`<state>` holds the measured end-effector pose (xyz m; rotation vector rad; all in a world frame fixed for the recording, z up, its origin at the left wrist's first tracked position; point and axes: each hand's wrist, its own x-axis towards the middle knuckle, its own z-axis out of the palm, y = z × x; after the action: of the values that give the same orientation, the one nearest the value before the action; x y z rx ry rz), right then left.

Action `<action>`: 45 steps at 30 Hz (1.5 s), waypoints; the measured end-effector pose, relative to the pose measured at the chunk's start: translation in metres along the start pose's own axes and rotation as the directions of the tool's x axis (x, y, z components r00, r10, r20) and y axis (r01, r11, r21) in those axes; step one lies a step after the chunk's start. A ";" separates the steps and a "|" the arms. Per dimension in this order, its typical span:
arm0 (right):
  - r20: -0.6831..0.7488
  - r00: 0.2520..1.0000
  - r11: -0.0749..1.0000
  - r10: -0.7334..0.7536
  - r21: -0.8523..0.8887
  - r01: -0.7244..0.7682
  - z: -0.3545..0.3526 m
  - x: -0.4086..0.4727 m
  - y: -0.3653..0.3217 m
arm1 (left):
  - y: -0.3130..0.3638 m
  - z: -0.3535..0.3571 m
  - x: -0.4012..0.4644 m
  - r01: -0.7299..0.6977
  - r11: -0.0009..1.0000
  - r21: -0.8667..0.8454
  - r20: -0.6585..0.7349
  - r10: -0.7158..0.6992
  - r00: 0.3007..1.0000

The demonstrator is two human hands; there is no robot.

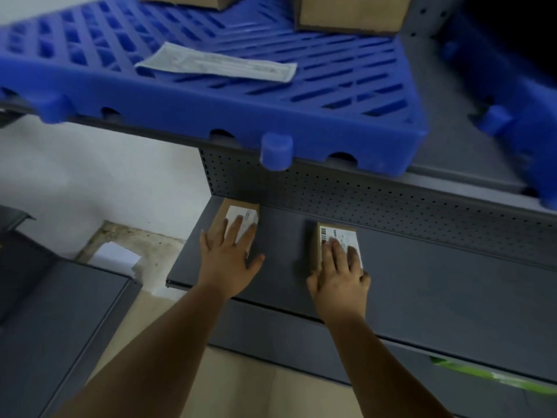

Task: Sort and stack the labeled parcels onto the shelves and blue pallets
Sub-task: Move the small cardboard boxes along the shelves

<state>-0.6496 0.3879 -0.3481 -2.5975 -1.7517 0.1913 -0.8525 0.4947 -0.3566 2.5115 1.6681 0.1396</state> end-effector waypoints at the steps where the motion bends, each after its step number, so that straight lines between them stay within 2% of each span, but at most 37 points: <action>1: -0.022 1.000 1.000 0.004 0.008 -0.004 0.001 0.000 -0.006 | -0.006 0.000 0.007 0.018 1.000 0.006 0.013 -0.018 1.000; 8: -0.210 0.978 1.000 -0.010 -0.013 0.008 0.015 0.004 -0.019 | -0.020 0.020 0.042 0.028 1.000 -0.004 0.085 -0.027 0.996; 21: -0.250 0.968 1.000 -0.009 0.019 0.014 0.004 -0.025 -0.051 | -0.033 0.019 -0.001 -0.019 0.994 -0.108 0.144 0.035 0.989; 25: -0.301 0.954 0.999 -0.011 0.041 0.024 -0.021 -0.047 -0.059 | -0.030 -0.012 -0.027 -0.027 0.993 -0.114 0.106 0.040 0.994; 30: -0.370 0.928 0.997 -0.040 0.048 0.062 -0.070 -0.083 -0.062 | -0.015 -0.073 -0.063 -0.130 0.986 -0.107 -0.011 0.129 0.992; 34: -0.404 0.912 0.995 -0.065 0.048 0.093 -0.106 -0.121 -0.058 | 0.005 -0.124 -0.104 -0.145 0.986 -0.083 -0.103 0.137 0.985; 40: -0.430 0.900 0.991 -0.079 0.067 0.119 -0.145 -0.196 -0.044 | 0.036 -0.188 -0.184 -0.071 0.995 -0.076 -0.090 0.064 0.994; 45: -0.487 0.869 0.985 -0.080 0.093 0.143 -0.201 -0.264 -0.035 | 0.064 -0.247 -0.258 -0.053 0.994 -0.091 -0.183 0.036 0.982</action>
<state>-0.7589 0.1703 -0.1202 -2.1885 -1.6308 -0.3139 -0.9295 0.2453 -0.1044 2.5316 1.6242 0.4543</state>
